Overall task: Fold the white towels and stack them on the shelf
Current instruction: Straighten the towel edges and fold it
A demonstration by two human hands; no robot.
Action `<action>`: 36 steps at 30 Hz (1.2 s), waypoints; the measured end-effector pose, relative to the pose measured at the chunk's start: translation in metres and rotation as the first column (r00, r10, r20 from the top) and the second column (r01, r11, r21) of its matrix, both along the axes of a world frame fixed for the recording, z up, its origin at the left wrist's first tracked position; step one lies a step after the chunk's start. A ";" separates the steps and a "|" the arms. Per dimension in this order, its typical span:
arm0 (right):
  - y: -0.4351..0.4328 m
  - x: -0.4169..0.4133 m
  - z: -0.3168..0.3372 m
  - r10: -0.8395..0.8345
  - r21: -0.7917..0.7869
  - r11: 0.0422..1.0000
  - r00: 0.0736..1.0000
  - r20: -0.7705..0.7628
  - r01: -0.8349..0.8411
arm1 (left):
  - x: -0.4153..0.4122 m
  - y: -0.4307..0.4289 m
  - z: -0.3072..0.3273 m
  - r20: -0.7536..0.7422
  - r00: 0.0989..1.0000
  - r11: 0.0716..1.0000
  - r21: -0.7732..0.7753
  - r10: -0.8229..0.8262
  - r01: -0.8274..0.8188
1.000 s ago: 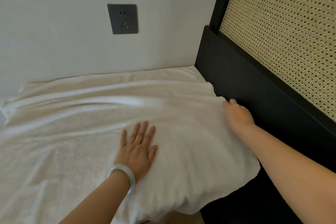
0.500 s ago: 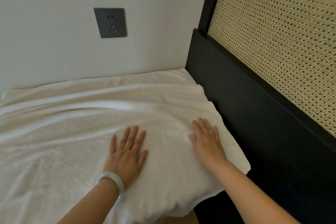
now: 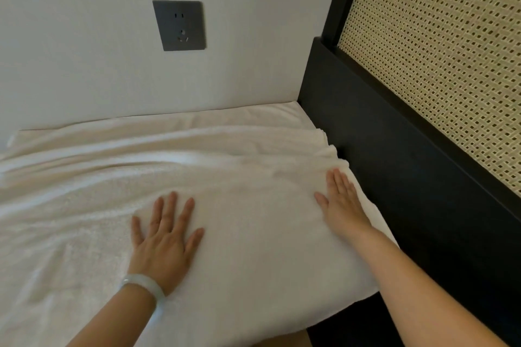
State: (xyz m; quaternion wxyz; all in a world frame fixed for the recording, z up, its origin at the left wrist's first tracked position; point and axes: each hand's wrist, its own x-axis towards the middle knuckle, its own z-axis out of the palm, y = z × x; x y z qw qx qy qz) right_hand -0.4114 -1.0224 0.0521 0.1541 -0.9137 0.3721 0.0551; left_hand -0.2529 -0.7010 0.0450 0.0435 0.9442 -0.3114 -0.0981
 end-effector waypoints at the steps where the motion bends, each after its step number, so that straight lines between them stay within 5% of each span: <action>1: -0.007 0.008 0.003 0.022 0.011 1.000 1.000 0.001 -0.022 | 0.003 -0.003 0.000 -0.002 1.000 1.000 0.003 0.012 -0.012; 6: -0.009 0.020 0.018 0.081 0.058 0.995 0.996 0.043 -0.083 | 0.016 -0.009 0.003 -0.011 0.998 0.998 0.012 0.059 -0.059; 10: 0.018 -0.024 0.004 -0.023 -0.122 0.992 0.996 0.084 0.034 | 0.017 -0.006 0.000 -0.007 0.998 0.998 0.017 0.068 -0.068; 15: 0.006 -0.047 0.008 -0.040 0.005 0.999 0.996 0.083 0.040 | 0.018 -0.006 -0.001 -0.003 0.998 0.998 0.014 0.069 -0.069; 20: -0.001 -0.048 0.023 -0.083 -0.388 0.918 0.996 0.014 0.082 | 0.016 -0.011 0.003 -0.041 0.996 0.997 0.038 0.073 -0.072; 26: 0.004 -0.046 0.032 -0.129 -0.408 0.910 0.986 -0.103 0.077 | -0.022 -0.036 0.007 0.003 0.996 0.996 -0.023 -0.084 0.084; 32: 0.003 -0.053 0.040 -0.015 -0.445 0.895 0.998 0.054 0.038 | -0.038 -0.047 0.004 -0.032 0.995 0.995 -0.003 -0.095 0.095; 36: -0.002 -0.066 0.045 0.047 -0.597 0.794 0.991 -0.128 -0.115 | -0.040 -0.045 0.005 -0.033 0.994 0.994 0.025 -0.104 0.105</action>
